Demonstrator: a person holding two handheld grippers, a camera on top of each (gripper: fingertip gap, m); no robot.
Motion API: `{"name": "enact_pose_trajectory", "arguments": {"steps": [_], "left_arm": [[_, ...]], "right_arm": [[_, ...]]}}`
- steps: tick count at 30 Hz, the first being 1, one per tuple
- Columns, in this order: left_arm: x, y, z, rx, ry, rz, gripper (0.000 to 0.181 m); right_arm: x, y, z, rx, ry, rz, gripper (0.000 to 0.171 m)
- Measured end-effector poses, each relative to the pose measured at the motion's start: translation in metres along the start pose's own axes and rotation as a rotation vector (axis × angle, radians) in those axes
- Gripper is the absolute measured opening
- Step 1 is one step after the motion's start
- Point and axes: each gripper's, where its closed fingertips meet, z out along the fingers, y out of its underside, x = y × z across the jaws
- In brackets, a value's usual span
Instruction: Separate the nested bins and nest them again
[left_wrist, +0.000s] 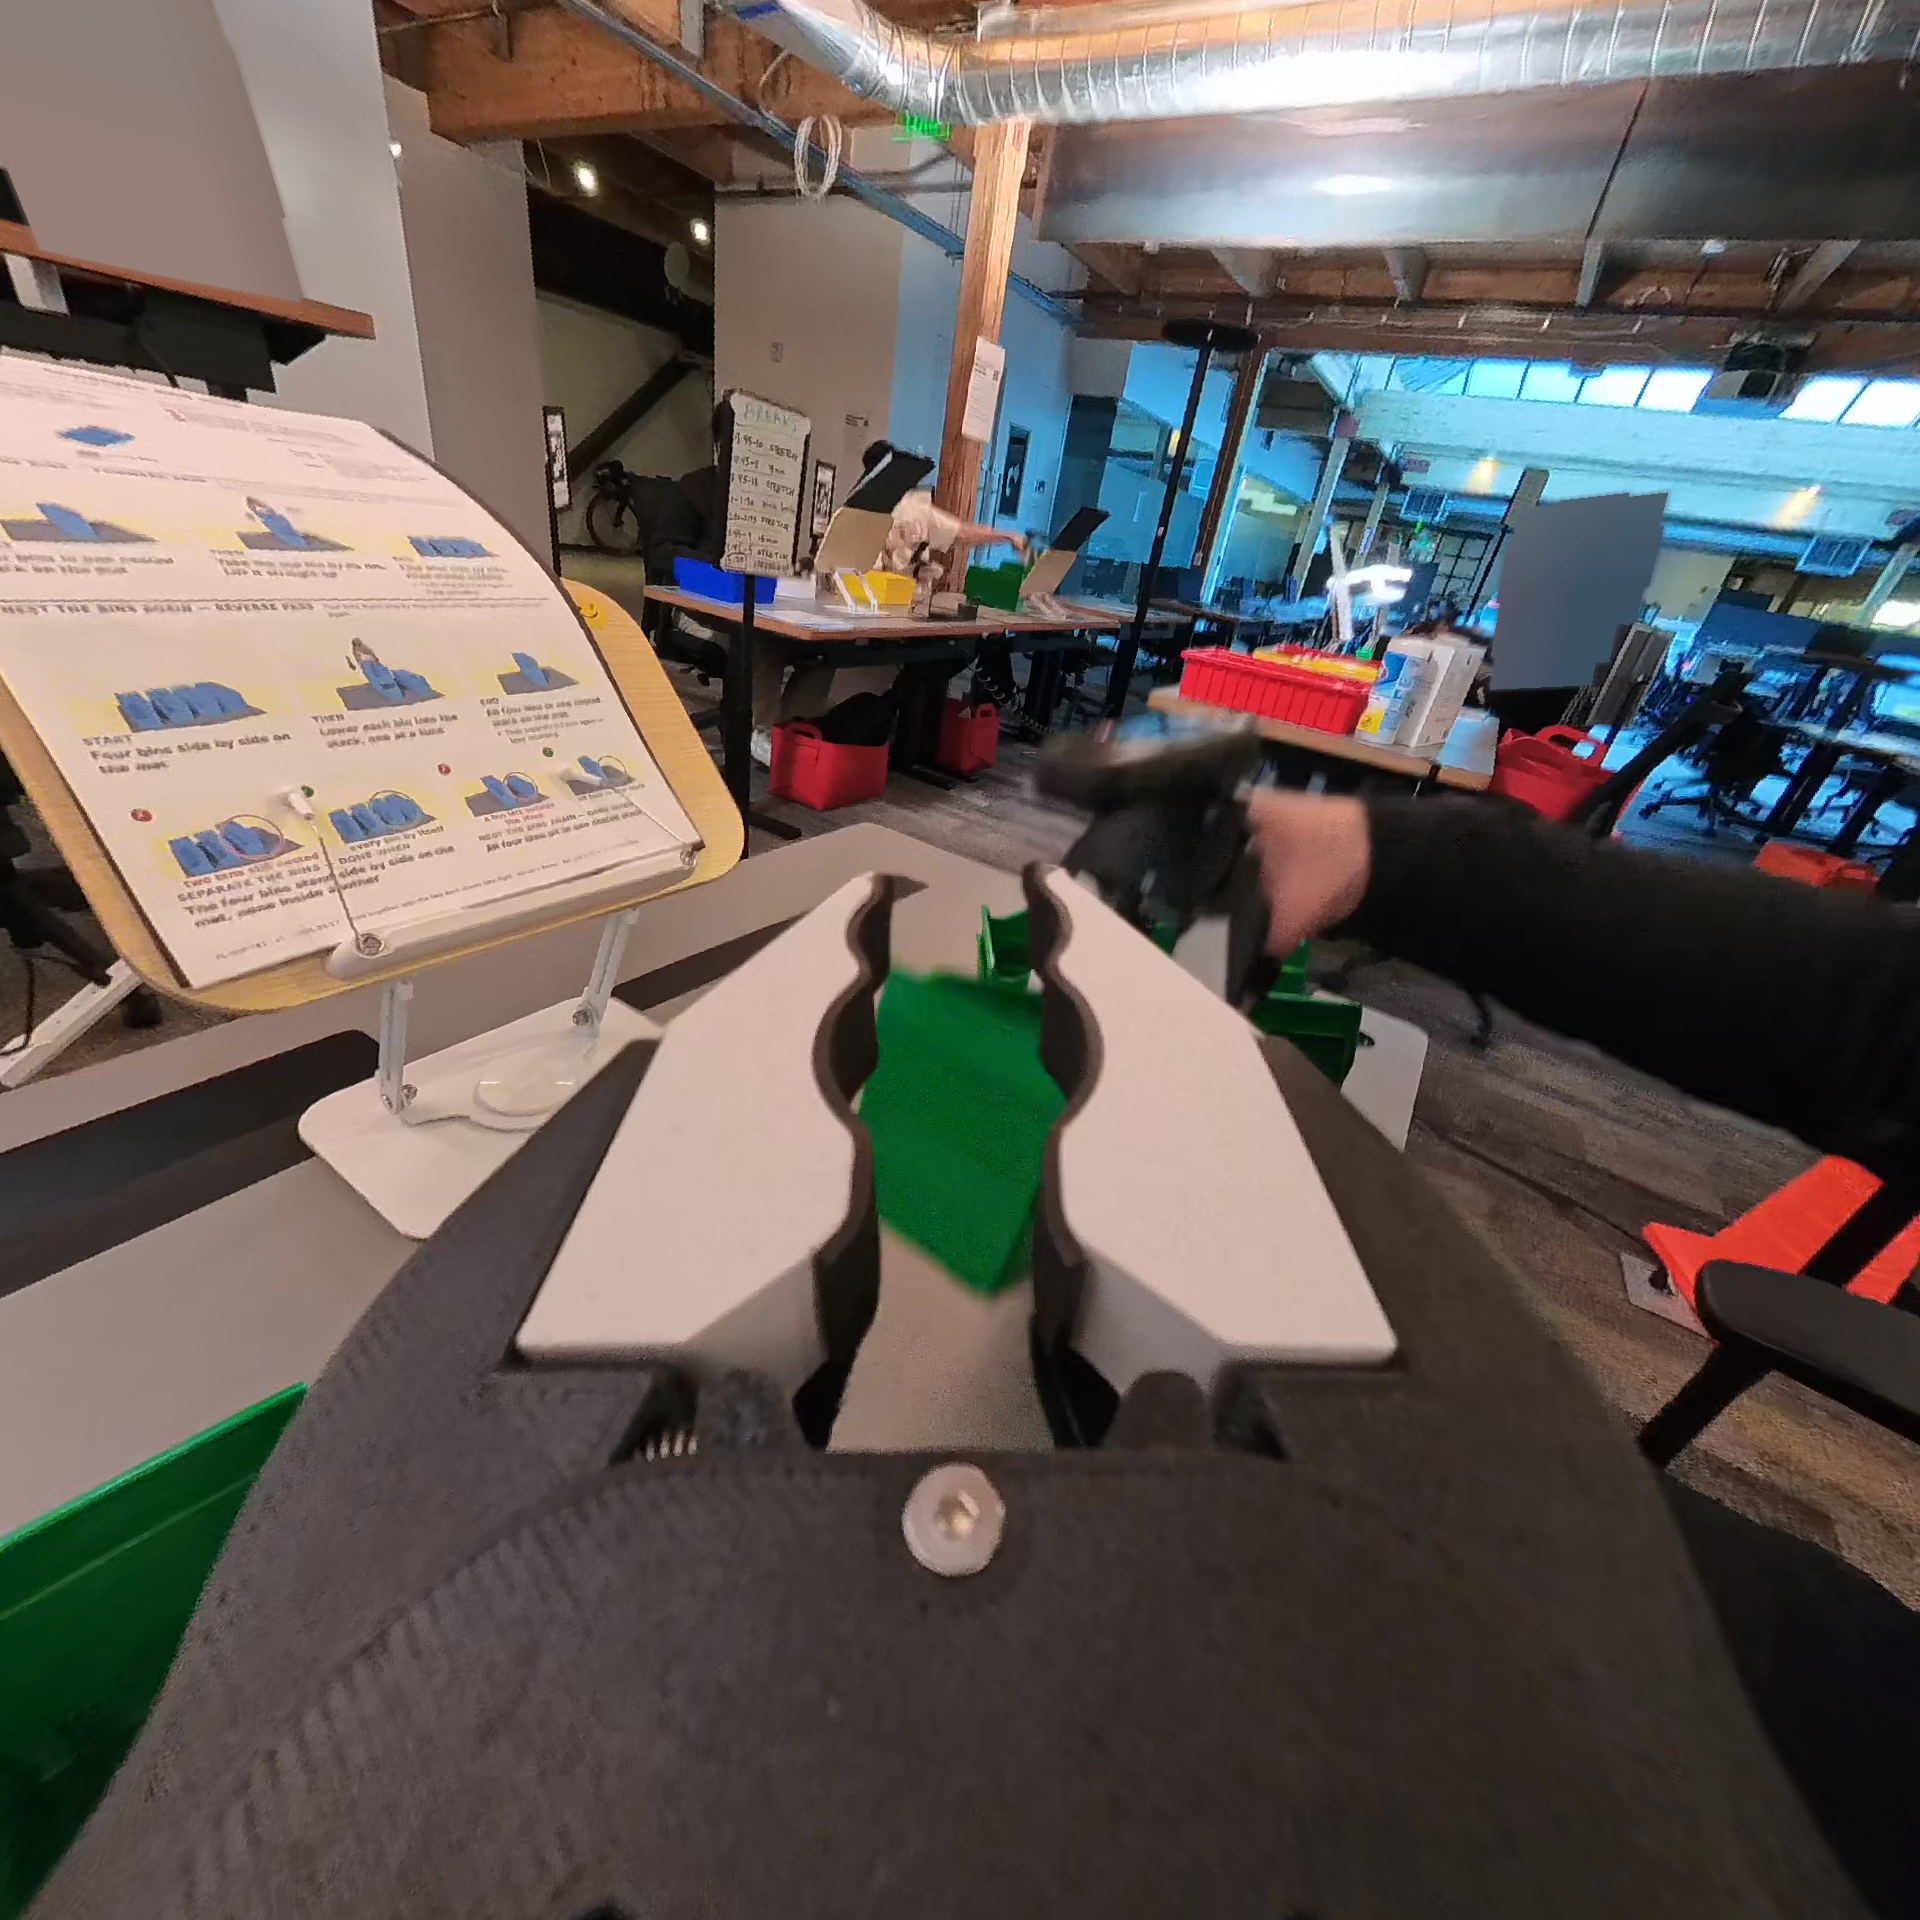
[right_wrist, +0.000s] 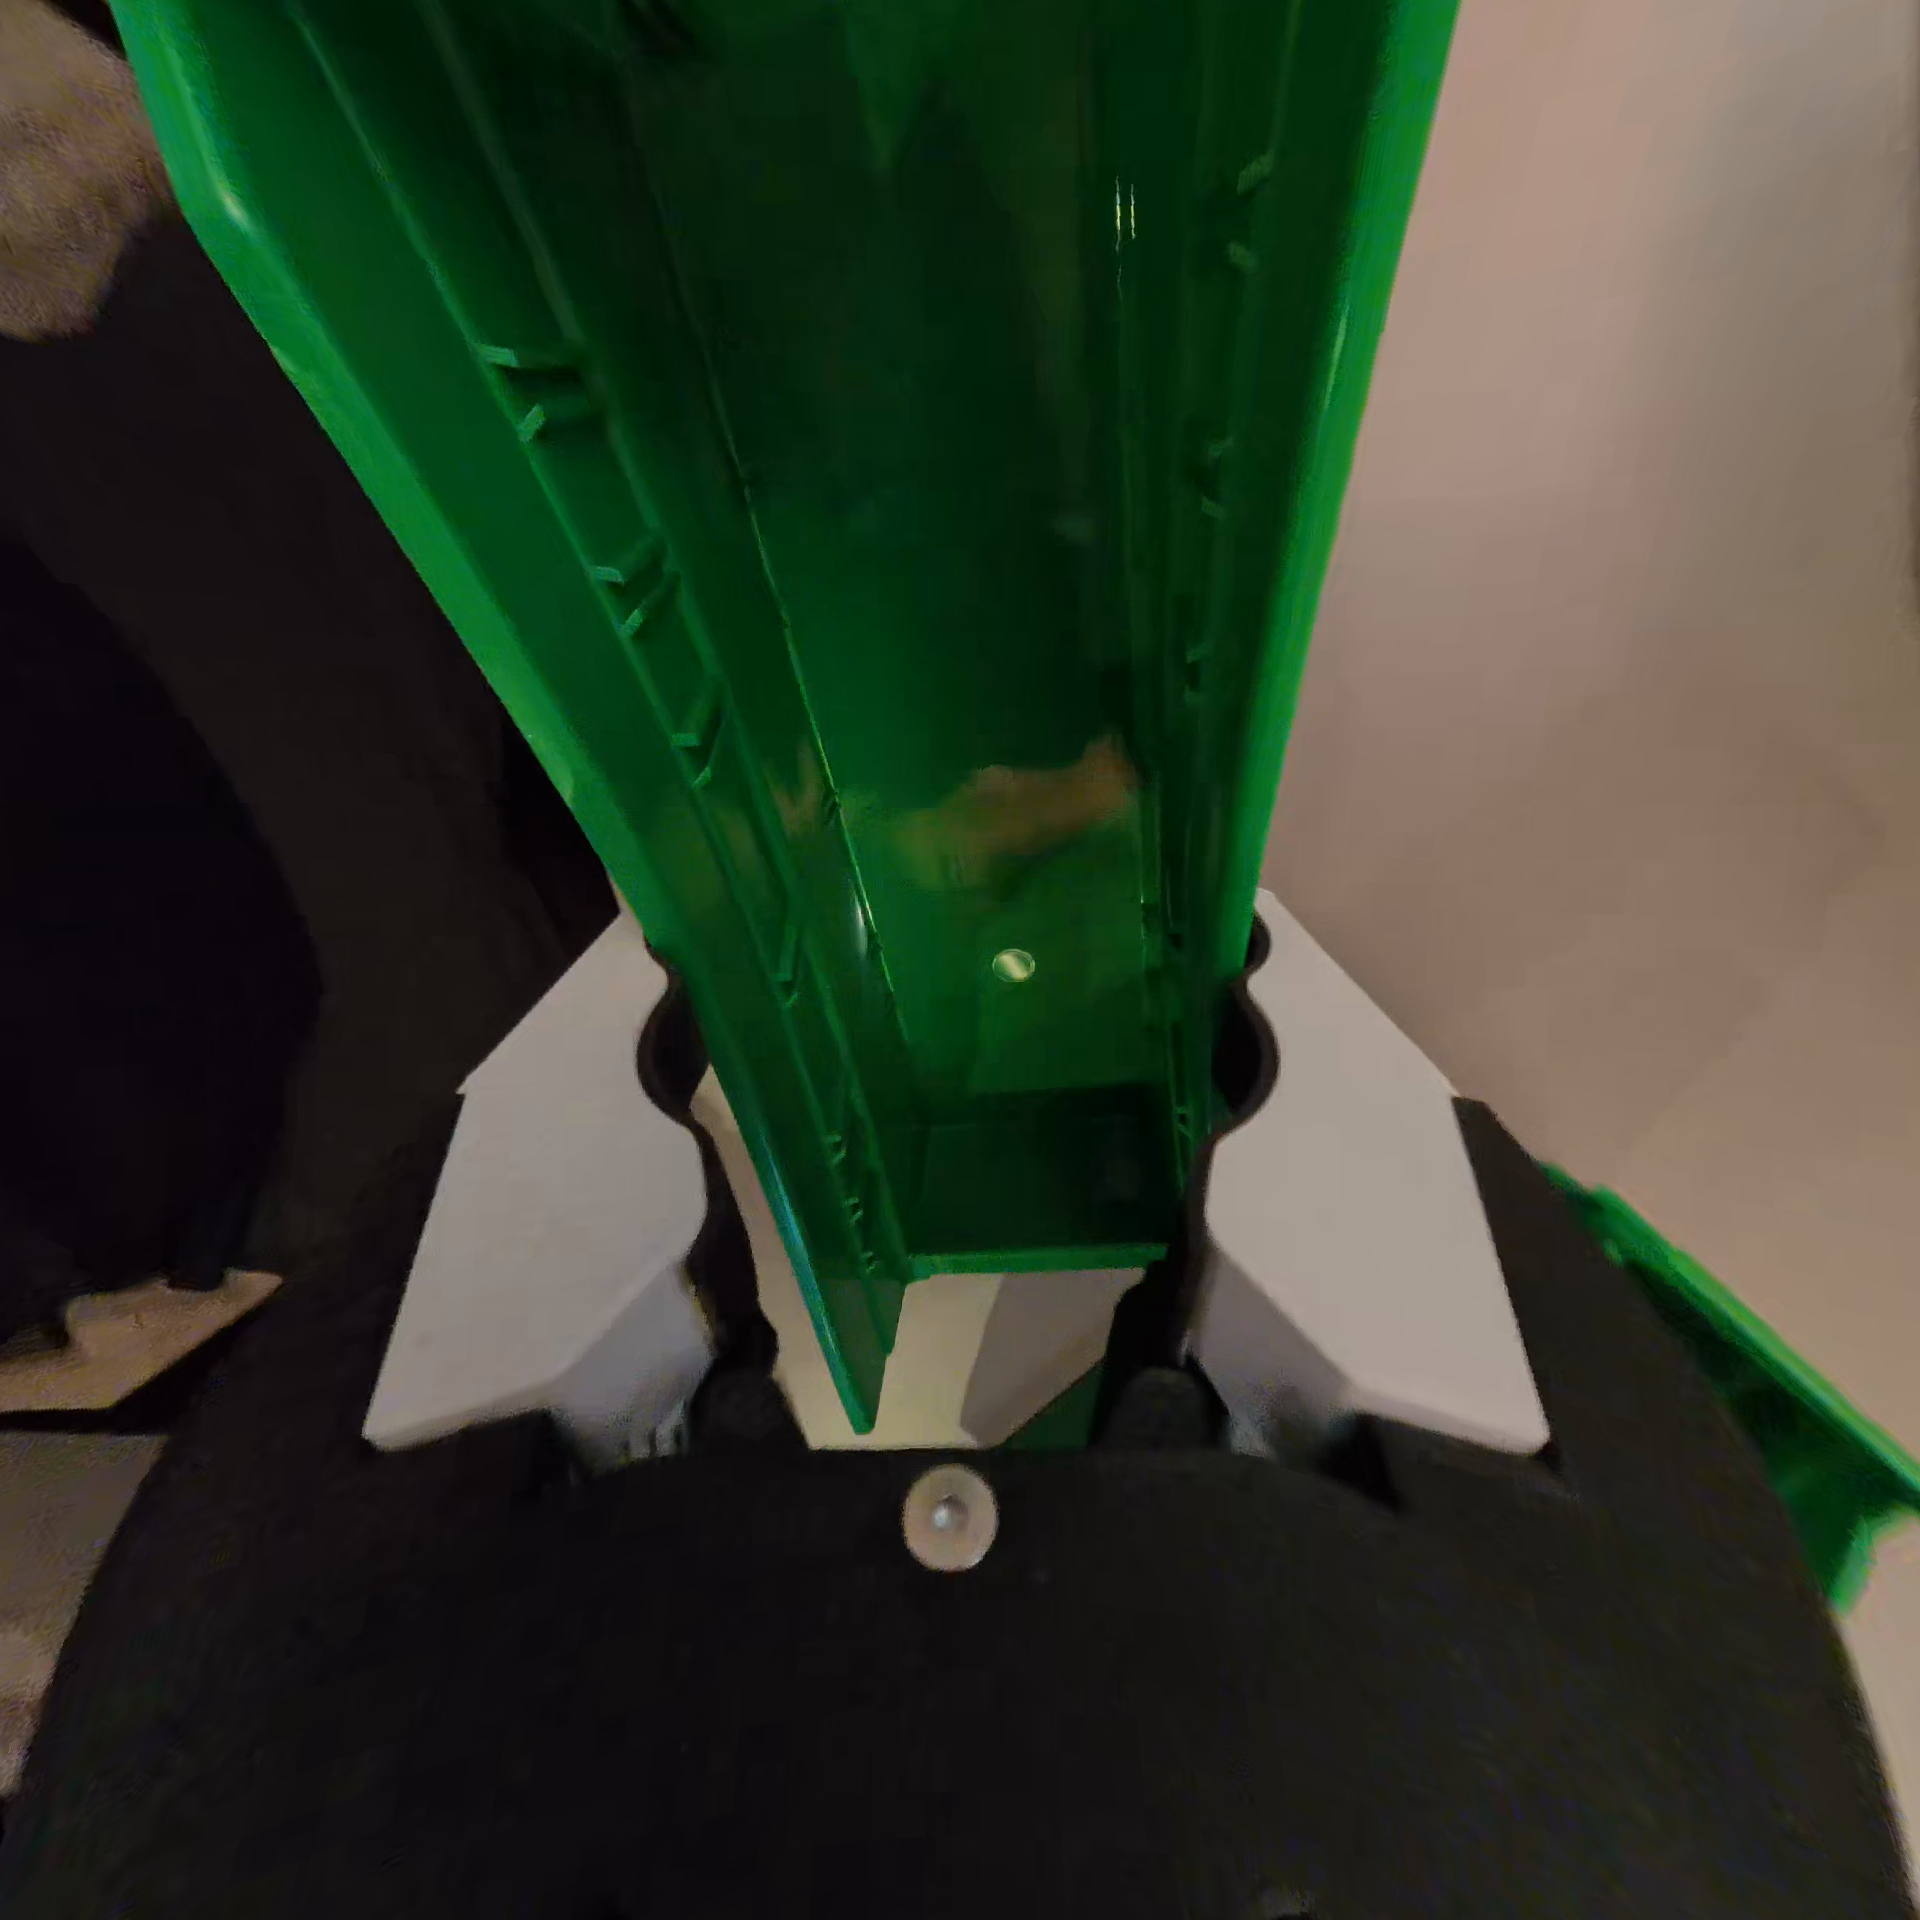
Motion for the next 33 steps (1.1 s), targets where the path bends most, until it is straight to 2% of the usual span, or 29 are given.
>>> {"name": "enact_pose_trajectory", "arguments": {"steps": [4,8,11,13,15,19,23,28,33], "left_arm": [[-0.009,0.01,-0.006,-0.132,-0.071,0.104,0.056],[-0.027,0.011,-0.021,-0.181,-0.14,0.136,0.065],[-0.056,0.023,-0.04,-0.246,-0.238,0.116,0.067],[-0.082,0.042,-0.059,-0.378,-0.349,0.109,0.066],[-0.108,0.056,-0.083,-0.509,-0.491,0.194,0.066],[-0.137,0.082,-0.114,-0.616,-0.587,0.134,0.072],[-0.167,0.133,-0.14,-0.743,-0.636,0.017,0.077],[-0.18,0.211,-0.156,-0.895,-0.601,-0.183,0.081],[-0.175,0.232,-0.152,-0.938,-0.556,-0.226,0.081]], "right_arm": [[0.011,0.01,-0.087,0.103,0.091,0.124,0.102],[0.043,0.057,-0.161,0.12,0.269,0.32,0.101],[0.061,0.111,-0.181,0.018,0.339,0.486,0.102],[0.069,0.141,-0.177,-0.03,0.326,0.575,0.103],[0.077,0.17,-0.164,-0.102,0.306,0.661,0.103],[0.088,0.2,-0.128,-0.135,0.237,0.741,0.102],[0.098,0.208,-0.105,-0.147,0.248,0.757,0.103],[0.106,0.205,-0.084,-0.172,0.26,0.732,0.106],[0.112,0.211,-0.053,-0.202,0.254,0.704,0.116]]}}
